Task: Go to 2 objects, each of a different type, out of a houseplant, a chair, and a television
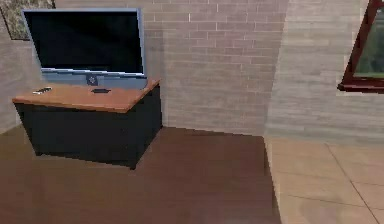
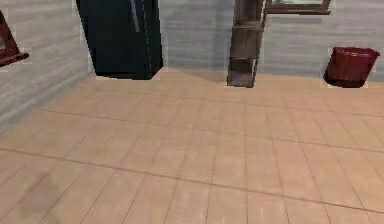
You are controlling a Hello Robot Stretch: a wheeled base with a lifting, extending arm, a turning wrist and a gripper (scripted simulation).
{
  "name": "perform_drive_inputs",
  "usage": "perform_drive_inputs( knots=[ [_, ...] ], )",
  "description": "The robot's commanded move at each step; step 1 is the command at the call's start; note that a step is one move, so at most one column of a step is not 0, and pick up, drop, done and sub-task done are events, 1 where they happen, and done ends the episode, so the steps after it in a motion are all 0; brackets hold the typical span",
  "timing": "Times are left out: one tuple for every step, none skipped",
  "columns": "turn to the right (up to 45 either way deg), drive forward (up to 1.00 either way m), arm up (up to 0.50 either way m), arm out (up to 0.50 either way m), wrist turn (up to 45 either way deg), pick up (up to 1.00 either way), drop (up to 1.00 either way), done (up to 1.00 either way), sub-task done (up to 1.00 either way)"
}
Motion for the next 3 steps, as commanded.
perform_drive_inputs(
  knots=[
    [0.0, 1.0, 0.0, 0.0, 0.0, 0.0, 0.0, 0.0, 0.0],
    [-12.0, 0.0, 0.0, 0.0, 0.0, 0.0, 0.0, 0.0, 0.0],
    [0.0, 0.25, 0.0, 0.0, 0.0, 0.0, 0.0, 0.0, 0.0]
  ],
)
